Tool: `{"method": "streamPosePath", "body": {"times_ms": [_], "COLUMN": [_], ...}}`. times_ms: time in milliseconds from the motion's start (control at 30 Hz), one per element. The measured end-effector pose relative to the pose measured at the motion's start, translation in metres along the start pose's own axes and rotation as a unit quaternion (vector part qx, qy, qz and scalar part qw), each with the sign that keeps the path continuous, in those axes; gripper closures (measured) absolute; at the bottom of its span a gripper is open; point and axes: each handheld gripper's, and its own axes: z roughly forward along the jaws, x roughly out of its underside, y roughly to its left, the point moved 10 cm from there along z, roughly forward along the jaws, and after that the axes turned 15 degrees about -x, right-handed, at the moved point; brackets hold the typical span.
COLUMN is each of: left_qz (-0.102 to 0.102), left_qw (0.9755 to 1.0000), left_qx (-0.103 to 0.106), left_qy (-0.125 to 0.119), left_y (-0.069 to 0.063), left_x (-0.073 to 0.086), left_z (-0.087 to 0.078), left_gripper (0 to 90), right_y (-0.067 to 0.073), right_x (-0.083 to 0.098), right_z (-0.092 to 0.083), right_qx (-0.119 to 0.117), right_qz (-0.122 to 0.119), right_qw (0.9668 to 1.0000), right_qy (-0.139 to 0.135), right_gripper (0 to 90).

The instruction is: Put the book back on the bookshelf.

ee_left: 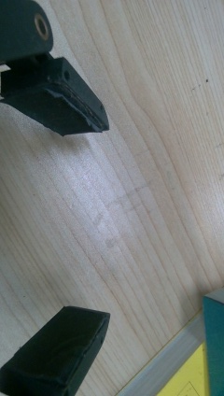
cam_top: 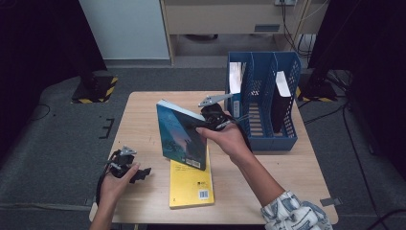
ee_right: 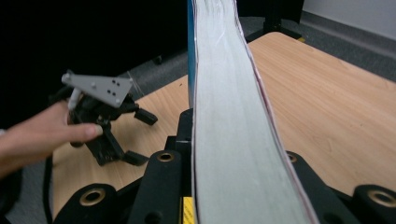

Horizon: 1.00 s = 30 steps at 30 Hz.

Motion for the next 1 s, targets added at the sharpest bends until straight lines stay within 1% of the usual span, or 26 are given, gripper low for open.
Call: {"method": "streamPosePath", "body": {"times_ms": [33, 67, 133, 200, 333, 400, 433, 467, 500, 633, 800, 867, 933, 1000], "left_qz": [0.003, 0.009, 0.017, 0.019, 0.02, 0.031, 0.032, 0.032, 0.031, 0.026, 0.02, 0.017, 0.014, 0.015], "left_qw": [1.0, 0.9999, 0.9998, 0.9997, 0.9997, 0.9994, 0.9993, 0.9993, 0.9994, 0.9995, 0.9996, 0.9996, 0.9994, 0.9992], "left_qx": [-0.003, -0.005, -0.009, -0.01, -0.012, -0.017, -0.017, -0.016, -0.016, -0.018, -0.019, -0.019, -0.018, -0.019], "left_qy": [0.0, 0.004, 0.01, 0.01, 0.01, 0.003, -0.004, -0.004, -0.004, -0.002, -0.007, -0.012, -0.026, -0.031], "left_y": [0.0, -0.001, -0.003, -0.003, -0.001, -0.001, -0.001, -0.001, -0.001, -0.001, -0.001, -0.001, -0.001, -0.001], "left_x": [0.0, 0.001, 0.003, 0.003, 0.005, 0.005, 0.004, 0.004, 0.004, 0.004, 0.005, 0.005, 0.006, 0.007], "left_z": [0.001, 0.002, 0.005, 0.006, 0.007, 0.009, 0.01, 0.01, 0.01, 0.01, 0.01, 0.011, 0.011, 0.011], "left_gripper": [7.4, 7.8, 8.1, 8.0, 7.4, 7.7, 7.0, 7.0, 7.0, 5.9, 5.1, 4.2, 2.4, 2.2], "right_y": [-0.003, -0.004, -0.006, -0.007, -0.009, -0.008, -0.008, -0.008, -0.008, -0.007, -0.003, -0.002, 0.0, 0.003], "right_x": [-0.001, -0.001, -0.002, -0.004, -0.007, -0.009, -0.01, -0.011, -0.012, -0.012, -0.011, -0.01, -0.008, -0.006], "right_z": [-0.001, -0.001, -0.002, -0.003, -0.007, -0.009, -0.01, -0.012, -0.014, -0.022, -0.036, -0.042, -0.047, -0.051], "right_qx": [0.001, 0.002, -0.001, 0.0, 0.004, 0.006, 0.007, 0.009, 0.011, 0.019, 0.024, 0.027, 0.029, 0.032], "right_qz": [0.02, 0.03, 0.043, 0.054, 0.065, 0.066, 0.066, 0.066, 0.062, 0.061, 0.058, 0.058, 0.056, 0.054], "right_qw": [0.9998, 0.9995, 0.9989, 0.9982, 0.9973, 0.9972, 0.9972, 0.9971, 0.9973, 0.9973, 0.9973, 0.9972, 0.9973, 0.9974], "right_qy": [-0.008, -0.012, -0.019, -0.027, -0.034, -0.035, -0.036, -0.037, -0.036, -0.036, -0.038, -0.038, -0.038, -0.036], "right_gripper": [73.9, 73.9, 73.9, 73.9, 73.9, 73.9, 73.9, 73.9, 73.9, 73.9, 73.9, 73.9, 73.9, 73.9]}}
